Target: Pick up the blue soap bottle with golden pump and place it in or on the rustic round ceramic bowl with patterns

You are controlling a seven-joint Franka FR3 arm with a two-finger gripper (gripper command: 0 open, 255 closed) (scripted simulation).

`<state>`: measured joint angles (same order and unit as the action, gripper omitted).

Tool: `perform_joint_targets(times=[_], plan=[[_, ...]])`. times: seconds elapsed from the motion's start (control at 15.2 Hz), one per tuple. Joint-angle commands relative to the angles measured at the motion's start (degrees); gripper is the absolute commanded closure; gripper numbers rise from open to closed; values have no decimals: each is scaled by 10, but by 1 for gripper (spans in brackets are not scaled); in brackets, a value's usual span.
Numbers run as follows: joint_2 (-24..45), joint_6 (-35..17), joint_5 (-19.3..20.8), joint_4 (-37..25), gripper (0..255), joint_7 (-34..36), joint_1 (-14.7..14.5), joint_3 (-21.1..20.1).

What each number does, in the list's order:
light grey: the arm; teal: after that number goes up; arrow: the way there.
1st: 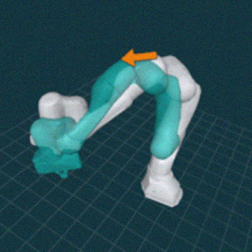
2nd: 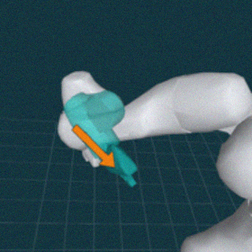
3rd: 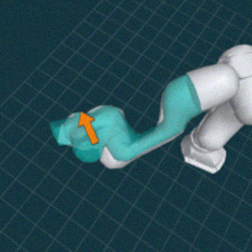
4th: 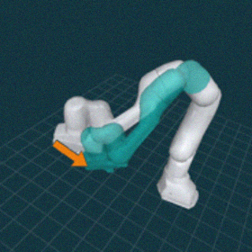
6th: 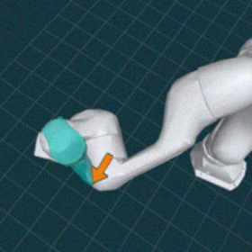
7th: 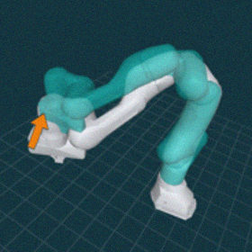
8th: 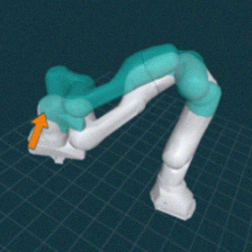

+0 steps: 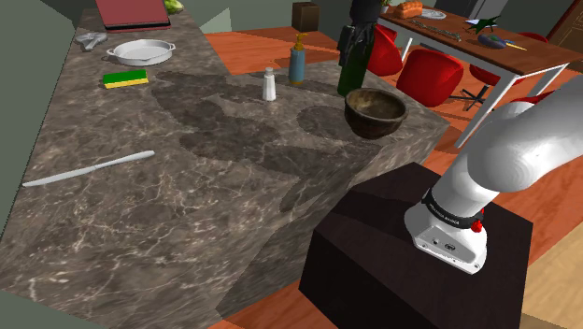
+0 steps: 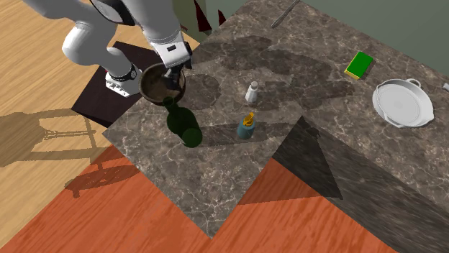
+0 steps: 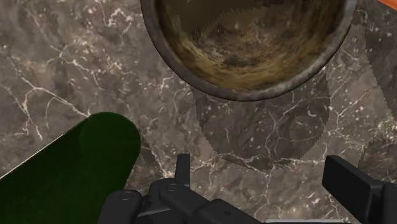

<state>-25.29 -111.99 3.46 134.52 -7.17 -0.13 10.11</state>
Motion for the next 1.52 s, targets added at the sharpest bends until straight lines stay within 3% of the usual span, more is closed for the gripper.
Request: perform_joint_targets(times=[0.0, 0.46, 1.06, 1.45], plan=[[31, -36, -10, -15, 0, -15, -2, 12], [159, -134, -75, -99, 0, -83, -12, 52], [331, -194, -212, -261, 0, -191, -1, 72], [359, -222, -229, -260, 0, -202, 1, 67]])
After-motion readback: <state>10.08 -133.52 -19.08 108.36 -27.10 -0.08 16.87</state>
